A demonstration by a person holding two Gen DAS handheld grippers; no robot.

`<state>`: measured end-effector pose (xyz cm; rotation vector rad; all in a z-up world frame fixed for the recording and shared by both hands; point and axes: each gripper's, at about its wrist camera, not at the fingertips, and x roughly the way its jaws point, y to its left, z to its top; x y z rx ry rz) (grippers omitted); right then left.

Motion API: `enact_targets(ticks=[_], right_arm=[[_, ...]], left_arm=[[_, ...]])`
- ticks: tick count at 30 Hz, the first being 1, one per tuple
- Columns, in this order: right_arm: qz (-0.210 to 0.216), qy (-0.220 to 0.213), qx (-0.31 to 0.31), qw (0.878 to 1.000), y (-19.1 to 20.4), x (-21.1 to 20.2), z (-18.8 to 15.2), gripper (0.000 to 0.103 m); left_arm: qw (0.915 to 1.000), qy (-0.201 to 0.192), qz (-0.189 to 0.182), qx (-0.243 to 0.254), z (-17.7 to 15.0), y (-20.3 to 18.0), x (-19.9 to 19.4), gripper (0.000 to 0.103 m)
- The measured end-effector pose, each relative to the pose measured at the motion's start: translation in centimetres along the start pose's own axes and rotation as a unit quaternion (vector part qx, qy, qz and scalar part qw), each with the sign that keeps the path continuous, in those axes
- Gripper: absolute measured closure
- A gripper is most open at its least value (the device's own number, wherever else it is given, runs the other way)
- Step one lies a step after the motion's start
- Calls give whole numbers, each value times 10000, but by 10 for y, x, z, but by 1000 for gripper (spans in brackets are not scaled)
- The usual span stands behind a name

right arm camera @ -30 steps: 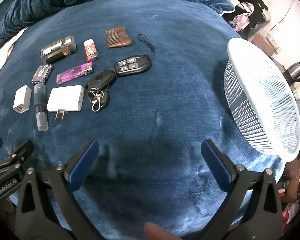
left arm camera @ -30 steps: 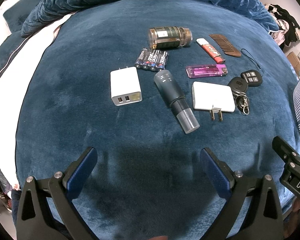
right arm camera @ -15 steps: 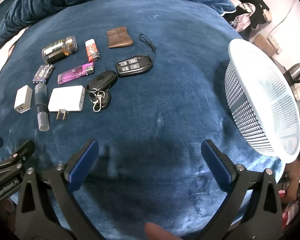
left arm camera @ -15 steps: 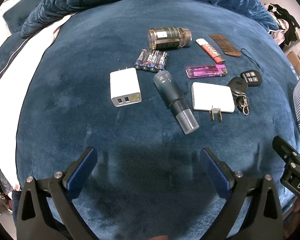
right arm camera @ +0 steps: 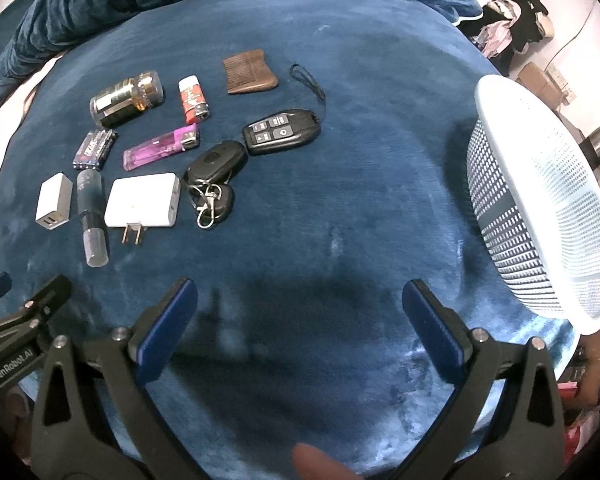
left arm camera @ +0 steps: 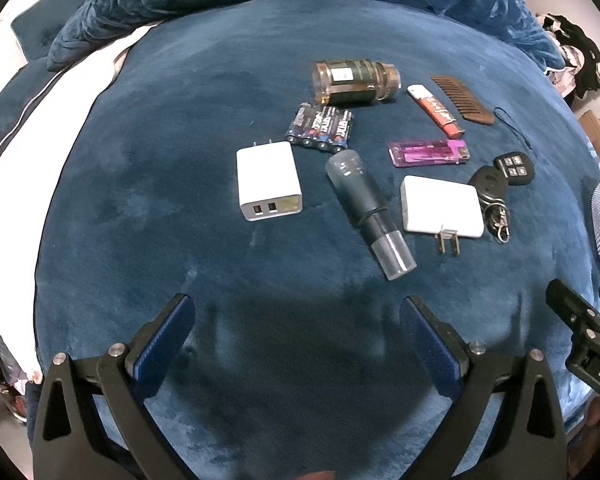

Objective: Organize rigid objects
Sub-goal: 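Grasp the grey-blue bottle with the left tool while the right tool grasps the white charger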

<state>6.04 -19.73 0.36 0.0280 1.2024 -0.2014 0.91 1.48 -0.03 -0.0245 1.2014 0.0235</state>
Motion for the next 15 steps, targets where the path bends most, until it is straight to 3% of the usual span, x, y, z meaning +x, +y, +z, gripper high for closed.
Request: enact_targets(ticks=[15], right_arm=[[154,170,-67,9997,10,19,10,1]], left_arm=[[9995,141,-94,-280,6,27,17,4]])
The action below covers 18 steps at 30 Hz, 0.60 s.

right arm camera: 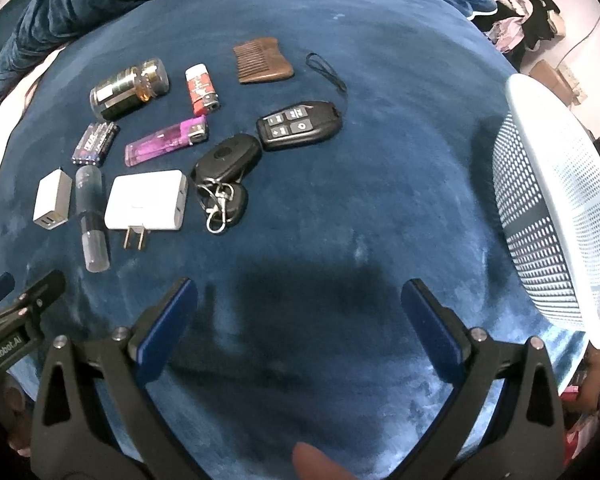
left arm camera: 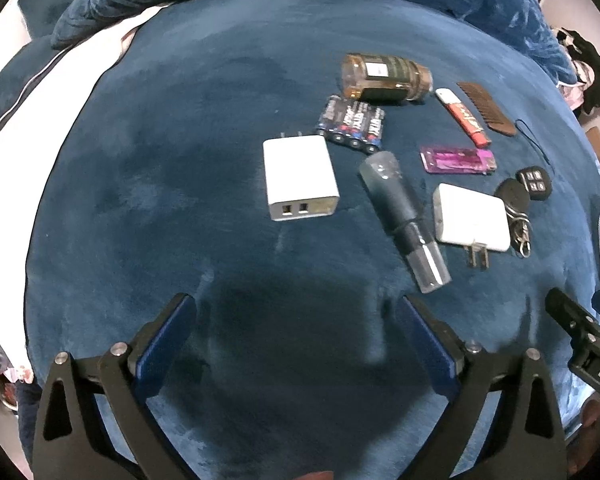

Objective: Organize rigid objects
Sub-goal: 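Grasp the grey-blue bottle with the left tool while the right tool grasps the white charger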

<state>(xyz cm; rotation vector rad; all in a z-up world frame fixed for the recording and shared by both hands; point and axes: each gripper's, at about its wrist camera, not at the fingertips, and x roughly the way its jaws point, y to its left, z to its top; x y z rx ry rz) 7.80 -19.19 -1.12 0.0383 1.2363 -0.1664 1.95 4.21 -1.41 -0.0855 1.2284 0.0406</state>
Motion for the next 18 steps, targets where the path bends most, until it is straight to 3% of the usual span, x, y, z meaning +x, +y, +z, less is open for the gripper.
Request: enact_targets(ticks=[13,15,18], right_arm=[[280,-35,124,9995,1,6,15,3],[305,-29,169,9994,-4,7,15,3],[334,-19,207,9992,-10,7,15,3]], left_arm=[[9992,116,-382,-94,30,-17,10,20],[9991,138,-387,-130,37,-23,13,28],[9990,204,-337,-225,48,-35,22,28]])
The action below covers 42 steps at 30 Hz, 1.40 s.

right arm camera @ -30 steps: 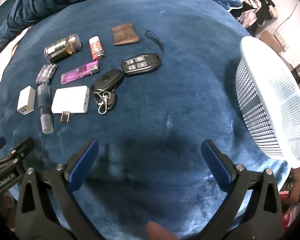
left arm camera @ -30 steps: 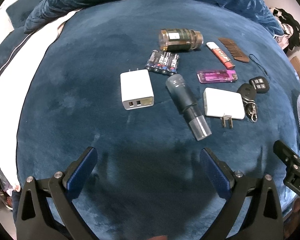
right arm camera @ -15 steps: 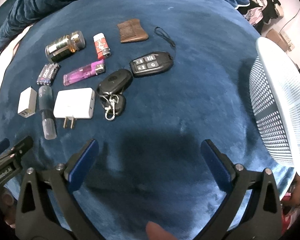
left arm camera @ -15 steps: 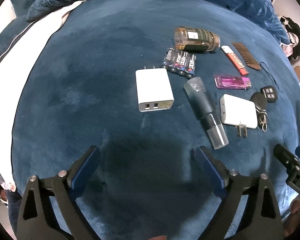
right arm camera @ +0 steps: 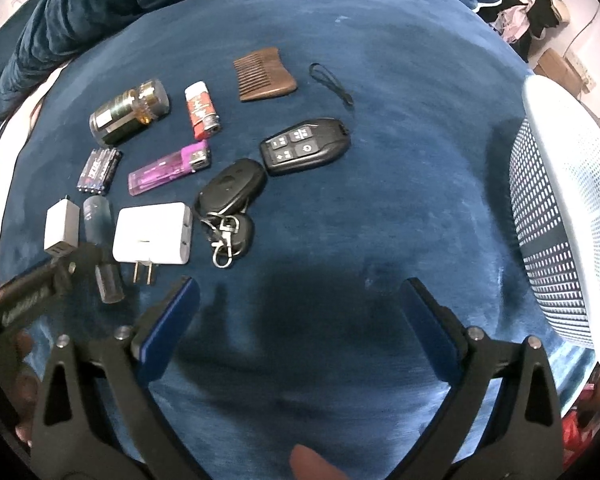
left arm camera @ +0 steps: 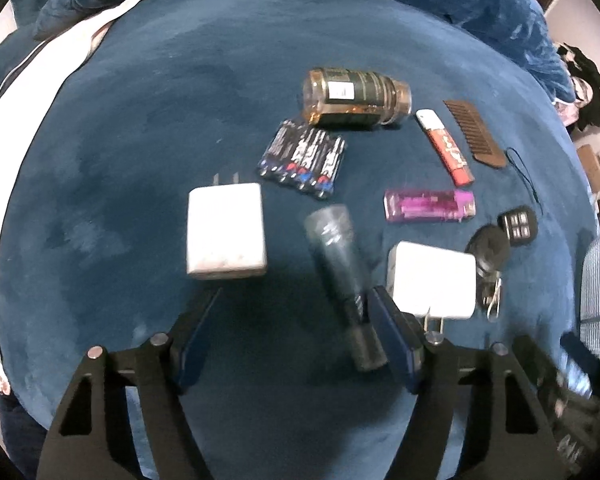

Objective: Organize rigid objects
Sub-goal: 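Grasp the grey-blue bottle with the left tool while the right tool grasps the white charger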

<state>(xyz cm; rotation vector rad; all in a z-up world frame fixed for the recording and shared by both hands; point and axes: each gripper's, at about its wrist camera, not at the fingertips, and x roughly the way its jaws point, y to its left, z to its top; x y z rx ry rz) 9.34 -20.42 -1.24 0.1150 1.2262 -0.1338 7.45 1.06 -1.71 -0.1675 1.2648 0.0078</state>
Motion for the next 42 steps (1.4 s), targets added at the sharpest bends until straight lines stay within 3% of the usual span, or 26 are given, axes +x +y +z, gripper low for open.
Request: enact_targets(ticks=[2,8,16,19,21,30,34,42], right_arm=[[39,2,0,10000,-2,0,1,3],[115,30,-56,9999,-4,1,-2,3],[168,170,-70,9997,-3,11,-5,3],[168,171,-71,9997,-2,11,-5,3],[151,157,-94,9997,-1,9,-8,3],[132,36,-175,9998,3,-1,-8,3],[194,-35,-298,9994,15,-8,-7,3],[542,-35,-996,9935,60,-4,14,3]], left_arm=[[10000,75,0,0,6,-8,8,30],[9995,189,199,159,12,-24,25,51],[9996,243,-82,71,13,-11,33,50],[9994,281,-33,180,14,-8,33,52],[9993,226,-35,280,18,-11,31,75],[9983,61,-550,170,1,12,1,75],[9987,-134,-433,225,-9,24,-18,75],[9990,-167,-418,-3,-20,64,-32,75]])
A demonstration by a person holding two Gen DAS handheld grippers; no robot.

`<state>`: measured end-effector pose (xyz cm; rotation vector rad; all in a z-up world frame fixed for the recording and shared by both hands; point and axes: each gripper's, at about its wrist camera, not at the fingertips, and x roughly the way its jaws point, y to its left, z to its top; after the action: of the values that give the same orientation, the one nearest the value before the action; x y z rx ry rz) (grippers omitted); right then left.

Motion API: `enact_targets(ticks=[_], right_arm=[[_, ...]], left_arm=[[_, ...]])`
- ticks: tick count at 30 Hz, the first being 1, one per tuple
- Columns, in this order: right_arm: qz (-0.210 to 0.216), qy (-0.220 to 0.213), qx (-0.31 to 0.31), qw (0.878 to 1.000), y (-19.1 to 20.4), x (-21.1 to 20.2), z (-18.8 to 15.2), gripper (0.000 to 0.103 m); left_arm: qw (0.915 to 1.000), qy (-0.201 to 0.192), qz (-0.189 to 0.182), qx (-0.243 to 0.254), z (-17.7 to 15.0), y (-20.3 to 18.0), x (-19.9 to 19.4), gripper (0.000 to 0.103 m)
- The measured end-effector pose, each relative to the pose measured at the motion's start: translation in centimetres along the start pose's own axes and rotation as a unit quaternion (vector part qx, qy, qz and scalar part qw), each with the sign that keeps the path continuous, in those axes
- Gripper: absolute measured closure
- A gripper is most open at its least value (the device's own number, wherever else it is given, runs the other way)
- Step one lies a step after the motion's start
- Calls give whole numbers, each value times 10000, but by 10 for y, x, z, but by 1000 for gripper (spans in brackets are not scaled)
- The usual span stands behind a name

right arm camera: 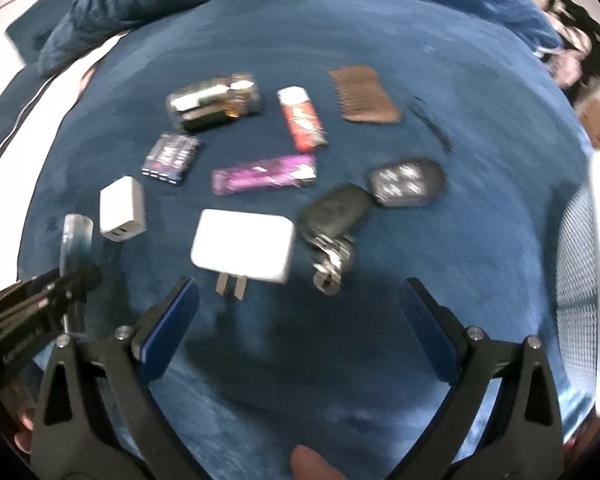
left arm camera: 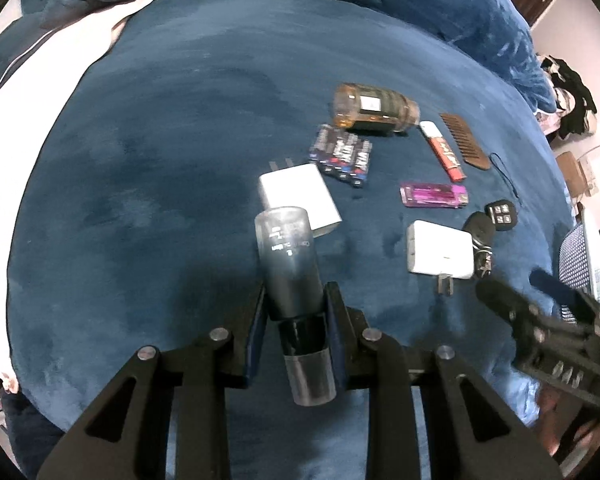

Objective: Organize rigid objects
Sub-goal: 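Grasp the grey-blue bottle with the left tool while the right tool grasps the white charger, then lift the bottle and charger and carry both over the white colander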

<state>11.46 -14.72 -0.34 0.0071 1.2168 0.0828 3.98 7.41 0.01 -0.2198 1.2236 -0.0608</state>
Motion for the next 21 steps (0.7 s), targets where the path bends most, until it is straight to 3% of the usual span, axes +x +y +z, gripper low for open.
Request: enact_targets(ticks=[6,12,16,21], right_arm=[[166,140,-637,9977,25,26,35,3],[414,656,-996,9920,42,63,53,3],[599,1027,-1005,9878,42,83,53,3],[873,1161,-1184,9823,43,69,30,3]], left_arm=[[9999,41,94,-30,-3,19,-1,75],[9998,124,145,-74,-5,29,5,75],[9996,174,212,-72,-6,33,9,74],[9996,182,187,-72,-8,32,10,74]])
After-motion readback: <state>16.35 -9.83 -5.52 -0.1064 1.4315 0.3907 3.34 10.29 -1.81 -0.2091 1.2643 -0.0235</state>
